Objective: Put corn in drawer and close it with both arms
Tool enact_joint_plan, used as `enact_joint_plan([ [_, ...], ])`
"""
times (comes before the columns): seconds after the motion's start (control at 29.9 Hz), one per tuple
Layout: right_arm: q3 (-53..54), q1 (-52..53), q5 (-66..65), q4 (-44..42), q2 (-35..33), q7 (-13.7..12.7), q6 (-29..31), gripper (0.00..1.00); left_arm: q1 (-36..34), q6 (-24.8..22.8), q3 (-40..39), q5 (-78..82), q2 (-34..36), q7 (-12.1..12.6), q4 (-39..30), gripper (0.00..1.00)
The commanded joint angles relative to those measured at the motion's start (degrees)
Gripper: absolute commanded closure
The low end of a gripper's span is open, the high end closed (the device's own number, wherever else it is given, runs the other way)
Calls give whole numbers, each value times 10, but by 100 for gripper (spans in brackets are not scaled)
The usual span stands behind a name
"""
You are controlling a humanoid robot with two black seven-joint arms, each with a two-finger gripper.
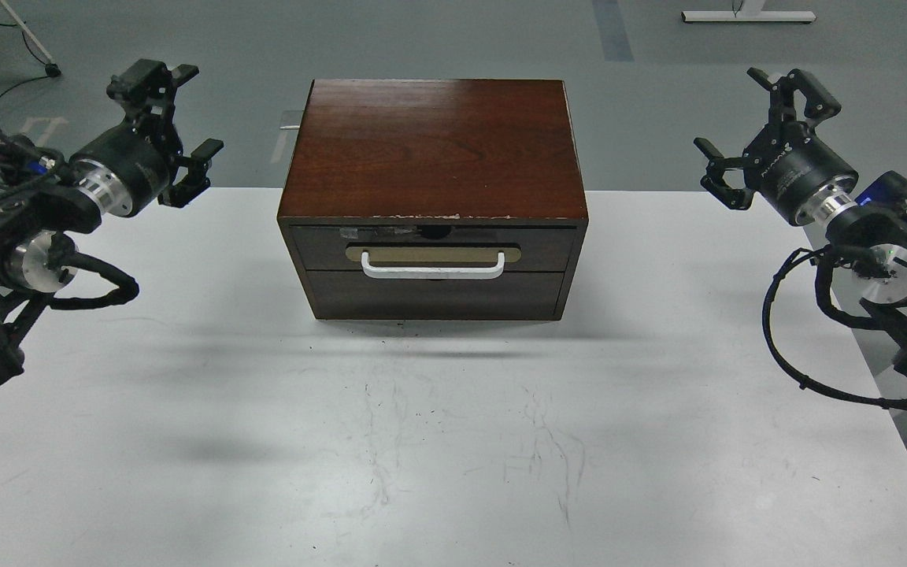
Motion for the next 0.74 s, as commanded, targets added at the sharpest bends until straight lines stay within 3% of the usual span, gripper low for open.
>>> enact_joint_plan([
  [0.0,-3,-2,-25,7,-2,2,0,1,14,-18,-3,-7,-10,2,7,2],
  [0.17,1,1,-31,12,0,-16,-8,1,15,-19,-4,-16,-6,2,10,2],
  [0.23,14,3,-27,42,-3,-60,-15,1,16,-26,0,-18,0,4,10,2],
  [0.27,16,3,-27,50,-4,-63,-19,1,16,-29,1,-17,1,4,10,2],
  [0.47,16,2,-30,62,-8,-63,-86,0,22,-54,1,-18,10,1,10,2],
  [0.7,17,-1,-29,64,-11,-63,-84,0,20,-78,-1,-18,12,1,10,2],
])
